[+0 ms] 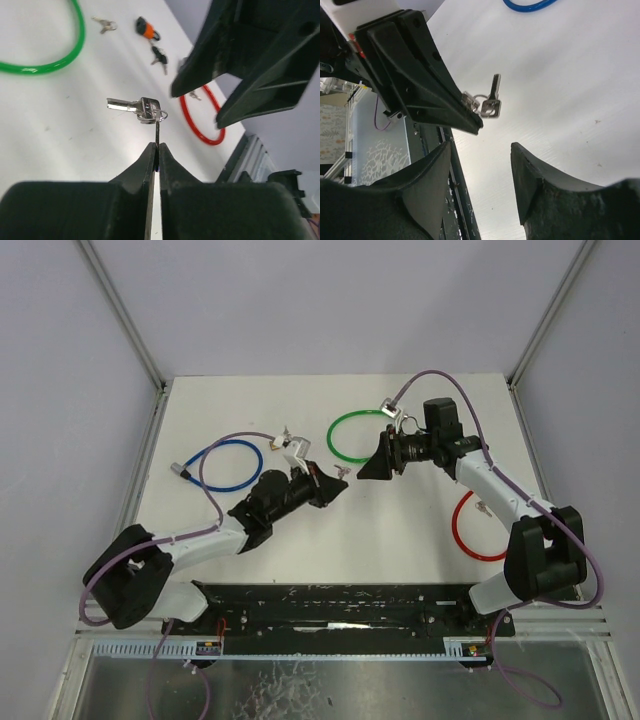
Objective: Lock with the key
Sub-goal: Place the key at the center of the board.
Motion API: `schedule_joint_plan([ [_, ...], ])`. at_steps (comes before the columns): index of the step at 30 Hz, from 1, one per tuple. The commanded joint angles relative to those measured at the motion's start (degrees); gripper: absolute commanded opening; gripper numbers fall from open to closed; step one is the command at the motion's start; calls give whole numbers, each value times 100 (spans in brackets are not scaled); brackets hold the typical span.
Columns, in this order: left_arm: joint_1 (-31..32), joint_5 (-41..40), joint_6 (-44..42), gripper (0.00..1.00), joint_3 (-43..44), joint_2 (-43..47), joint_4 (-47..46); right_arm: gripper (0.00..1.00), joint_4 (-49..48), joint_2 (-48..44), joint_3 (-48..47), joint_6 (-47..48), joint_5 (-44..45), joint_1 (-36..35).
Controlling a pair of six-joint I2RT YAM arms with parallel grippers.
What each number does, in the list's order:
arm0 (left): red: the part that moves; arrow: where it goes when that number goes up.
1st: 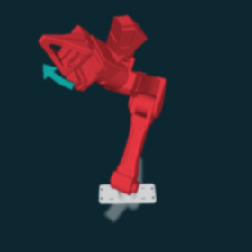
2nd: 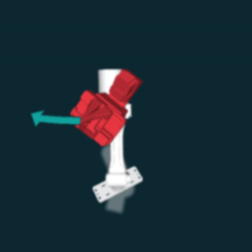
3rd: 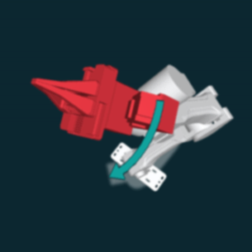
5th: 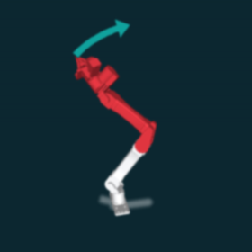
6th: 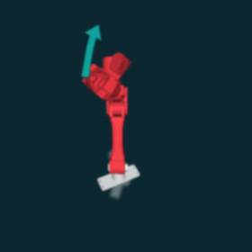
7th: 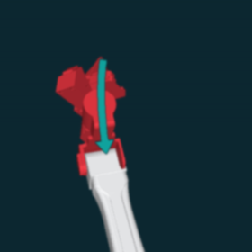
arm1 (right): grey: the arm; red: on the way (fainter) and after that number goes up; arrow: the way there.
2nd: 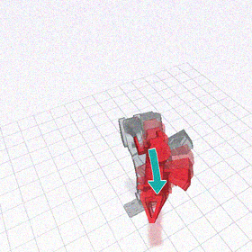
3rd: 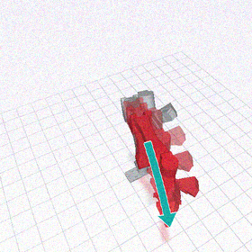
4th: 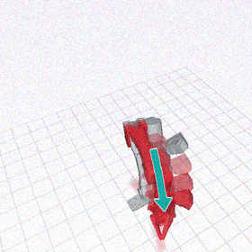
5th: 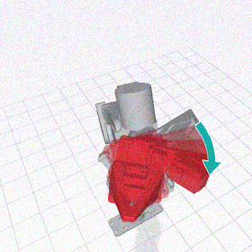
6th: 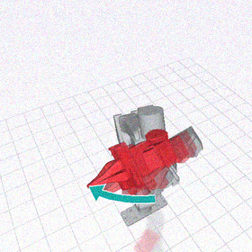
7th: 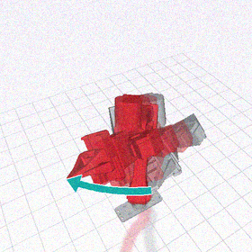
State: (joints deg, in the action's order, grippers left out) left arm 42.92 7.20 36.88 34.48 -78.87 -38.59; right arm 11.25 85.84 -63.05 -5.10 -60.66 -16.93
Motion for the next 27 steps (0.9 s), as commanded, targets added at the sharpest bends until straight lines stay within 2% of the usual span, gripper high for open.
schedule_joint_plan([
  [1, -210, -741, -255, 0, -364, 387, 511, 57, 141, -272, -217, 308, 20, -13],
  [4, -683, -760, -63, 0, -591, 493, 768, 58, 158, -261, -223, 343, 26, 5],
  [8, -1652, -720, 182, 0, -747, 518, 1157, 58, 159, -273, -215, 343, 28, 24],
  [14, -2806, -742, 482, 0, -763, 208, 1380, 58, 159, -270, -208, 352, 15, 48],
  [20, -3234, -1490, 521, 0, 12, -271, 2374, 59, 168, -274, -212, 361, -29, 58],
  [25, -3414, -2153, 639, 0, 260, -545, 2566, 59, 193, -287, -221, 382, -55, 76],
  [27, -3531, -2120, 714, 0, 305, -665, 2512, 59, 192, -296, -220, 385, -60, 80],
])
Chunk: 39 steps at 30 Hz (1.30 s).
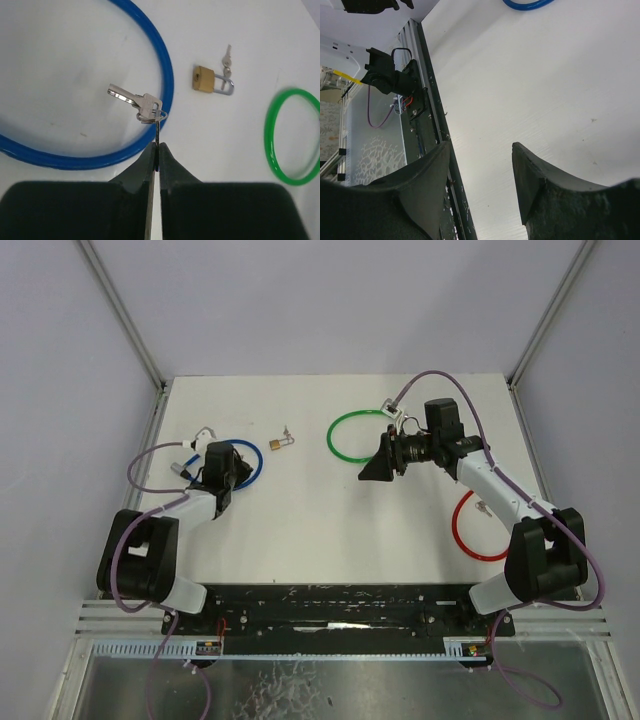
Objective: Lock with the key
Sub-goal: Place the key at the center of the board.
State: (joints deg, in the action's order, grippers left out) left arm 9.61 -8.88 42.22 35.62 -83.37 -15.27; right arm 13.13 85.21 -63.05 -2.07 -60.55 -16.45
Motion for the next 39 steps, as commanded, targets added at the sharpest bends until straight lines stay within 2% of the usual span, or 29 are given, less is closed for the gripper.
schedule_joint_plan([
  [1, -248, -475, 208, 0, 219, -276, 166, 59, 5, -233, -217, 76, -78, 34],
  [8, -485, -340, 310, 1, 459, -561, 248, 59, 12, -274, -215, 92, -71, 84],
  [9, -513, -325, 320, 5, 457, -546, 252, 59, 11, -283, -218, 99, -63, 101],
  [12, -556, -314, 338, 31, 416, -458, 279, 59, 28, -303, -217, 125, -69, 153],
  [14, -577, -318, 340, 45, 352, -361, 252, 59, 24, -319, -220, 128, -79, 187],
  [19, -599, -225, 304, 53, 206, -54, 191, 60, 26, -355, -220, 134, -105, 269],
  [22, -593, 260, 33, 54, 60, 230, -102, 60, 52, -380, -224, 193, -94, 307],
  [25, -592, 1410, -620, 55, -347, 522, -1296, 60, 149, -399, -255, 317, -34, 362],
  [27, -548, 1701, -838, 54, -181, 385, -1511, 60, 166, -412, -265, 342, -39, 418],
  [29, -408, 1460, -1134, 49, 452, -43, -981, 60, 160, -422, -260, 336, -53, 466],
  [32, -345, 1196, -1456, 31, 1496, -955, -208, 60, 140, -401, -246, 314, -70, 504],
  [35, -326, 1079, -1667, 18, 2527, -1831, 401, 60, 114, -387, -230, 313, -92, 519],
  [39, -249, 1081, -1896, 17, 3756, -2919, 1092, 60, 112, -341, -227, 312, -104, 512],
])
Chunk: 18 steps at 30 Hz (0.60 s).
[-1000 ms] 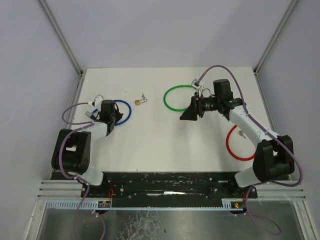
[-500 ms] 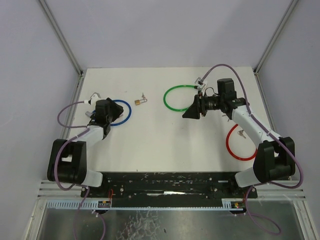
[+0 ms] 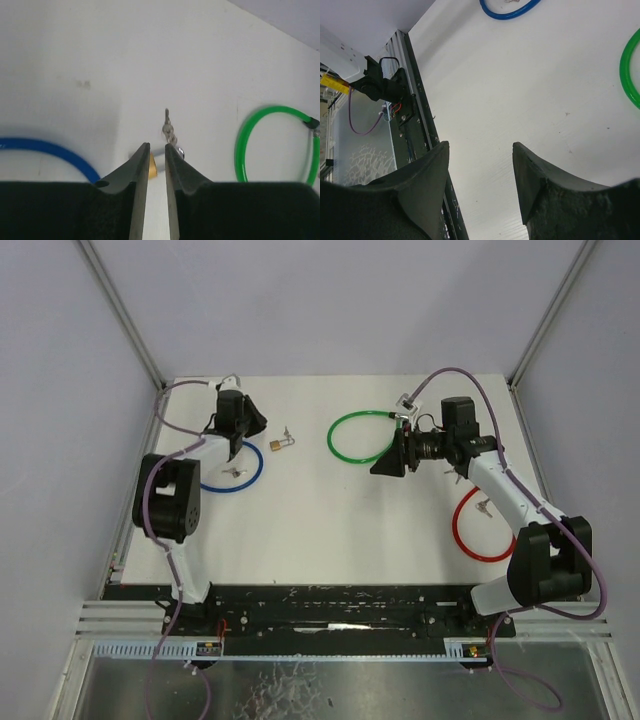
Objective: Lock with the key
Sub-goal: Place the key at the center of the board.
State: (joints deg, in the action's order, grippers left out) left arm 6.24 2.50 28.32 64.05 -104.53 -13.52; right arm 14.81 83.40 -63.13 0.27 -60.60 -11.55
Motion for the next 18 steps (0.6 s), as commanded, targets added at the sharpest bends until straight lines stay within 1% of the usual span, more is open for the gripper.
schedule_joint_plan([
  [1, 122, -89, -574, 17, 1139, -992, 1065, 60, -48, -157, -218, 83, -93, 25],
  [4, 177, -192, -737, 17, 1688, -1425, 1408, 60, -47, -157, -224, 97, -79, 36],
  [7, 190, -301, -820, 18, 1931, -1678, 1578, 60, -32, -143, -229, 110, -98, 35],
  [13, 334, -268, -903, 18, 1970, -1903, 1719, 60, -20, -122, -230, 123, -101, 33],
  [18, 476, -73, -884, 18, 1674, -1725, 1717, 60, -20, -144, -239, 135, -101, 31],
])
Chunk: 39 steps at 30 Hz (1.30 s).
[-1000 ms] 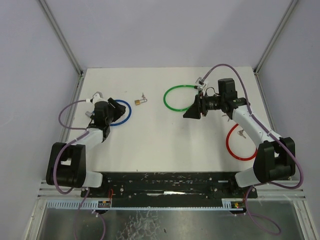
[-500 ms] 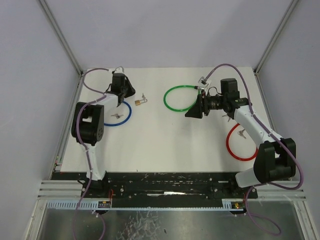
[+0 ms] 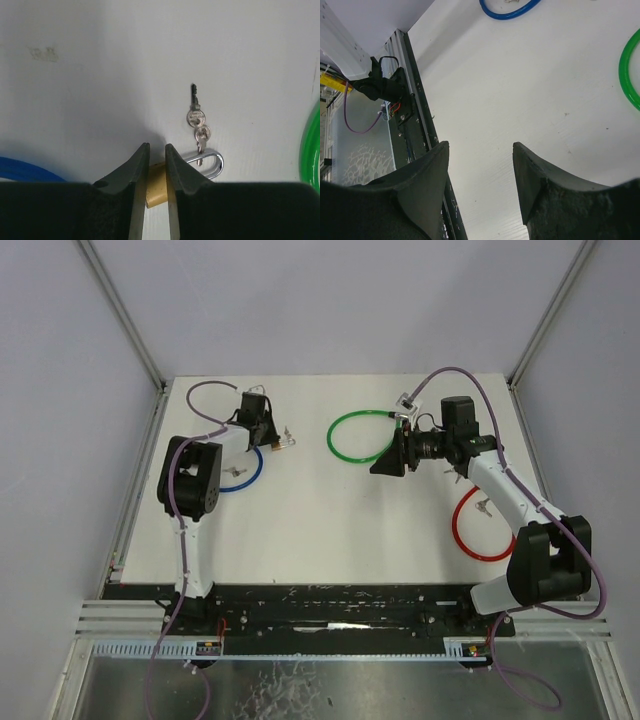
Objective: Lock with the key
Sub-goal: Place the key at the center of the board, then reset both arms
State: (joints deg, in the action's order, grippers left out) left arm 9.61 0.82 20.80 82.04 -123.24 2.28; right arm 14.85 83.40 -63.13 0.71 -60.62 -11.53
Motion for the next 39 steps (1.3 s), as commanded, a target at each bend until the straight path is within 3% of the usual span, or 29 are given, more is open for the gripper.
schedule_joint_plan([
  [1, 189, 134, -122, 18, -259, 212, 112, 60, -14, -148, -235, 89, -104, 29],
  [11, 446, 282, 49, 20, -1183, 1154, -354, 60, -5, -225, -226, 126, -83, 39],
  [18, 498, 584, -118, 37, -2224, 3270, -1401, 61, 609, -444, -422, 1082, 835, 73],
  [21, 498, 807, -137, 50, -3045, 4464, -2121, 61, 840, -693, -505, 1657, 1340, 141],
  [23, 494, 843, -122, 66, -3691, 5242, -2634, 64, 1057, -886, -604, 2094, 1730, 205],
  [27, 498, 680, 159, 99, -4607, 6735, -3430, 89, 1155, -1441, -662, 2766, 2814, 271],
  [28, 498, 627, 274, 100, -4747, 6988, -3547, 97, 1033, -1613, -614, 2792, 3017, 297],
  [31, 499, 546, 588, 100, -4694, 7497, -3273, 100, 1203, -1775, -1018, 2759, 3494, 395],
  [35, 512, 739, 759, 100, -3877, 7689, -2012, 100, 1560, -1887, -1865, 2086, 4098, 426],
  [39, 544, 1299, 835, 100, -3174, 7648, -1243, 100, 1895, -1963, -2560, 1530, 3970, 423],
])
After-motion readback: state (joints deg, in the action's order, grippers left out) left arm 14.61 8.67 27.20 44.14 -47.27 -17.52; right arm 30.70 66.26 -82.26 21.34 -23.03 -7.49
